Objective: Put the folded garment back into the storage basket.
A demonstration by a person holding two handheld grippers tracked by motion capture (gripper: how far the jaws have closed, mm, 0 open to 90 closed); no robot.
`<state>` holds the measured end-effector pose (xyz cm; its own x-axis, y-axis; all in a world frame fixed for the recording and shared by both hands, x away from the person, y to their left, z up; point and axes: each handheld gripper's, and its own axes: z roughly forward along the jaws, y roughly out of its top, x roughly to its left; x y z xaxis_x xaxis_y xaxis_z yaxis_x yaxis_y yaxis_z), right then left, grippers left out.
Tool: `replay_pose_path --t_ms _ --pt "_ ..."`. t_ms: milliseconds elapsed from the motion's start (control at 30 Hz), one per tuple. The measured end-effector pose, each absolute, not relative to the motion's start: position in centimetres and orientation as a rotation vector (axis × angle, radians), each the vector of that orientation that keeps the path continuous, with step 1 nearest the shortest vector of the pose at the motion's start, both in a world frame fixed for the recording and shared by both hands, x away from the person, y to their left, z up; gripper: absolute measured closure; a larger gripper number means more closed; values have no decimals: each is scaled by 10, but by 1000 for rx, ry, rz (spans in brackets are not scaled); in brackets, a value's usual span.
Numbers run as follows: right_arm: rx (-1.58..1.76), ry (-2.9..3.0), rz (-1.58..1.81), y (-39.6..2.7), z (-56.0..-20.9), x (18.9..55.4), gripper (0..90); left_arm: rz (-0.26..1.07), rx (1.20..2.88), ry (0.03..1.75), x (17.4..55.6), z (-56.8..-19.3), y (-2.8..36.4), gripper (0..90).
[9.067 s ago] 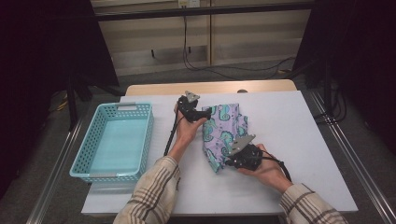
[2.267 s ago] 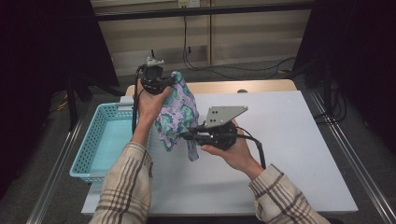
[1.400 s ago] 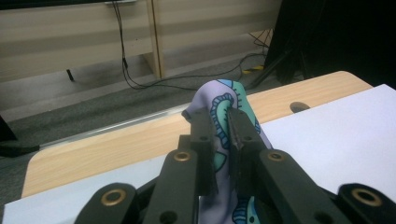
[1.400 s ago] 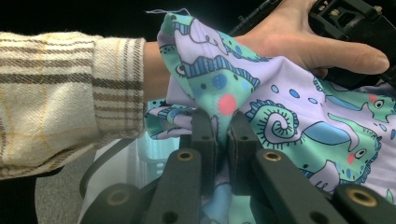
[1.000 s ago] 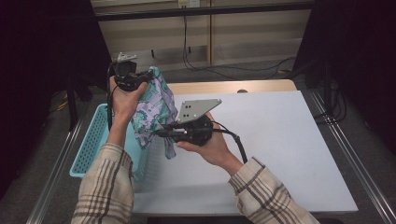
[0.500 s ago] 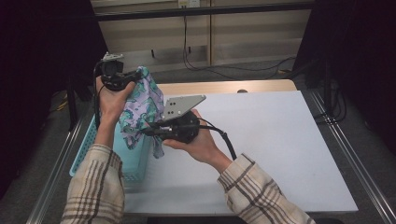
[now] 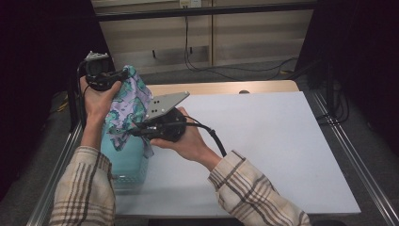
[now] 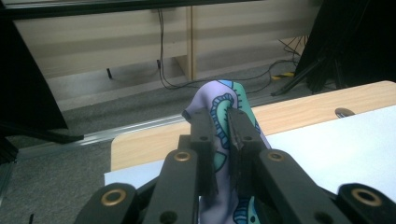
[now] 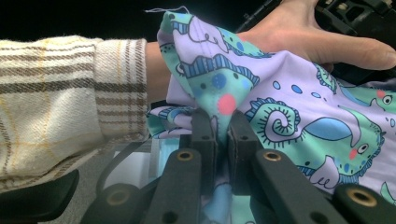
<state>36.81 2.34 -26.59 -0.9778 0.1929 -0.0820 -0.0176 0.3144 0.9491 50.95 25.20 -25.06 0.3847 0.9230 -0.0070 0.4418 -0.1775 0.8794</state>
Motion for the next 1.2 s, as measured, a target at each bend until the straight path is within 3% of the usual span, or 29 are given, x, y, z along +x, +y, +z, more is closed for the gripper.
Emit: replay_pose_path --t_ms 433,1200 --pt "131 2425 1744 48 -269 374 846 718 1782 1234 510 -259 277 824" --pt "162 2471 1721 64 -292 385 846 672 1813 1279 522 -299 286 824"
